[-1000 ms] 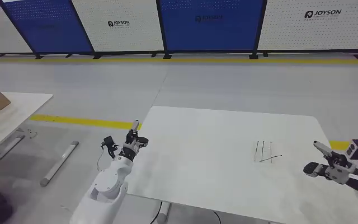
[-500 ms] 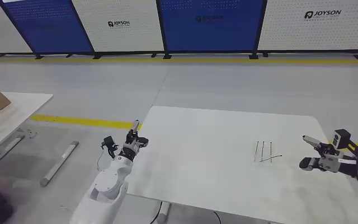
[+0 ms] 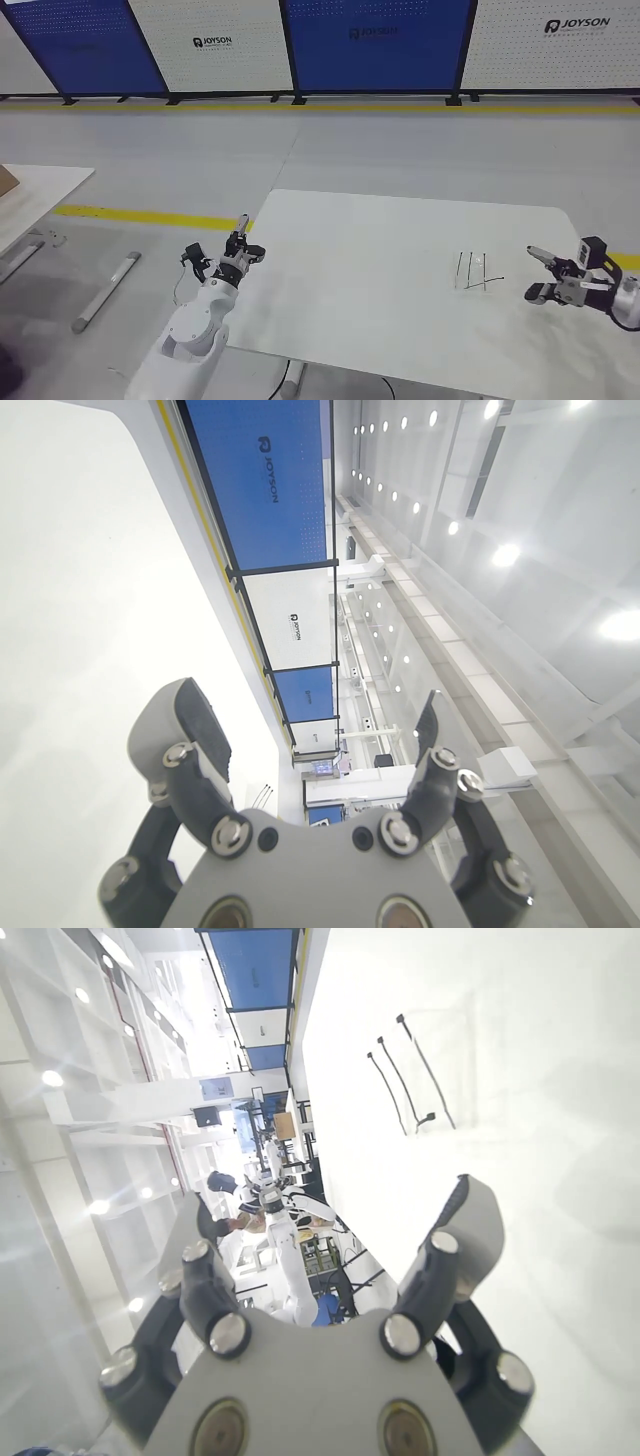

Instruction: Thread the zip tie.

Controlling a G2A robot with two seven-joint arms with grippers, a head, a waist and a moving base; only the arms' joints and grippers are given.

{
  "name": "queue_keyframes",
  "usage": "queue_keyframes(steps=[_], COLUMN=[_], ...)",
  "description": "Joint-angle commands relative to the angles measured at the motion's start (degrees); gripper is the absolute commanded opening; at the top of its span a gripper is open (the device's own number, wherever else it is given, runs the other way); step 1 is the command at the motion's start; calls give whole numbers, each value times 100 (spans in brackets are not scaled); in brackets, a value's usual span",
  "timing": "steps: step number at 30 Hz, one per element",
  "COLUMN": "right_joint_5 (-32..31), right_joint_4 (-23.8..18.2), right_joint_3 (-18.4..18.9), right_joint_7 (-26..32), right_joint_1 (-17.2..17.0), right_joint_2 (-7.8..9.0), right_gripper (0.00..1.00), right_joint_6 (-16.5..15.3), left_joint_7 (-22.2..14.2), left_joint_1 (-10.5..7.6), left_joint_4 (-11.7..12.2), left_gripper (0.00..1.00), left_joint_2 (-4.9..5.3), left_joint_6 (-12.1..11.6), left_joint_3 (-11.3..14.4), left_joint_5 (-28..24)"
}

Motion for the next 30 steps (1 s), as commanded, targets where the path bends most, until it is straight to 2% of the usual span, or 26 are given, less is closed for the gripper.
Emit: queue_keyframes(steps=[1,14,16,18,21,23,24,25,30], right_joint_5=[-273,-273,-371,-352,-319,-528,-599,-575,-557], right_joint_4=[439,439,311,430,747,1109,1191,1301,1336], right_joint_3=[-250,-250,-355,-456,-700,-819,-900,-987,-1000], right_joint_7=[233,233,-279,-579,-236,-485,-608,-541,-498], right_joint_1=[326,326,281,315,549,816,902,962,980], right_joint_2=[-9,-9,-45,-81,-126,-147,-170,-196,-200], right_gripper=[100,100,100,100,100,100,100,100,100], right_joint_6=[-270,-270,-765,-1099,-1607,-1541,-1621,-1830,-1876], left_joint_7=[0,0,0,0,0,0,0,0,0], left_joint_1=[0,0,0,0,0,0,0,0,0], left_joint_4=[0,0,0,0,0,0,0,0,0], left_gripper=[100,100,100,100,100,100,100,100,100], left_joint_2=[0,0,0,0,0,0,0,0,0], left_joint_6=[0,0,0,0,0,0,0,0,0], left_joint_3=[0,0,0,0,0,0,0,0,0], left_joint_5=[0,0,0,0,0,0,0,0,0])
